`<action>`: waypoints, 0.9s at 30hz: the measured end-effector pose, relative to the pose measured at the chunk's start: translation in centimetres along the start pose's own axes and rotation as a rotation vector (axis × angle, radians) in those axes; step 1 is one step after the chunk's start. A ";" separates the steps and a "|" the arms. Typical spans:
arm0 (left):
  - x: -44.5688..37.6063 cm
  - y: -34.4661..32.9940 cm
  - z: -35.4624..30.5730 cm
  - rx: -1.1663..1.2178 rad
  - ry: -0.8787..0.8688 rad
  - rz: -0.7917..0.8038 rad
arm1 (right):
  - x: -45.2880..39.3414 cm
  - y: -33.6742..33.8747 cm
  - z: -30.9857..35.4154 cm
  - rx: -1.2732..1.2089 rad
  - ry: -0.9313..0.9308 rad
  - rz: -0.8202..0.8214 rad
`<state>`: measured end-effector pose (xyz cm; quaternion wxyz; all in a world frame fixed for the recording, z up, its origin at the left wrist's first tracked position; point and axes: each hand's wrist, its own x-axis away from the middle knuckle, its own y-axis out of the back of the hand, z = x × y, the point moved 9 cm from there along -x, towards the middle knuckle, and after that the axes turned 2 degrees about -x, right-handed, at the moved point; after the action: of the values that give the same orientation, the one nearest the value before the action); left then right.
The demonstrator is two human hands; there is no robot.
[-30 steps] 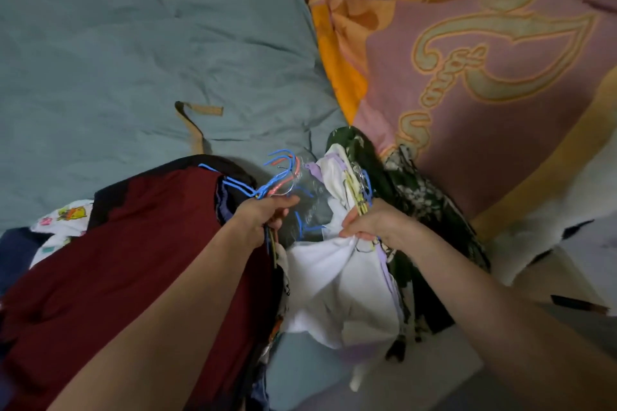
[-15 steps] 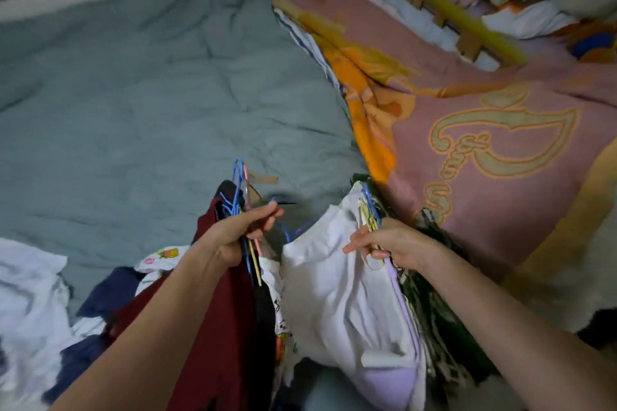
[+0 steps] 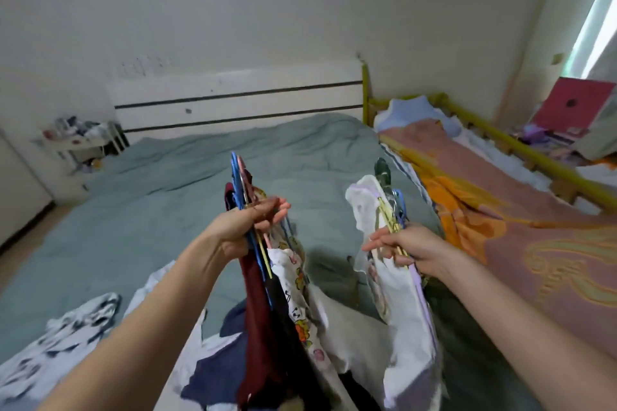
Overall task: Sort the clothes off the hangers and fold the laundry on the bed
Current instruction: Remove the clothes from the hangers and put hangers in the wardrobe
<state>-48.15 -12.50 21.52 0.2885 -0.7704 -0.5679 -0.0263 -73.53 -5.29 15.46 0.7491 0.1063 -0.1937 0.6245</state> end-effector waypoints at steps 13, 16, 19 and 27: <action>5.7 6.1 2.6 -0.003 0.048 -0.010 | 3.5 -17.0 -3.8 0.068 0.028 0.119; 6.1 6.6 4.1 0.012 0.084 0.003 | 3.1 -18.9 -5.0 0.081 0.020 0.147; 6.2 6.9 5.1 -0.006 0.108 0.018 | 2.9 -19.7 -5.8 0.270 0.054 0.099; 5.6 12.2 8.0 -0.201 0.145 -0.087 | 3.4 -14.6 -6.2 0.457 0.098 -0.088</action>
<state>-37.59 -6.15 11.84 0.2490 -0.7661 -0.5729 -0.1513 -57.77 -2.62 12.48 0.7406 0.2511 -0.0057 0.6233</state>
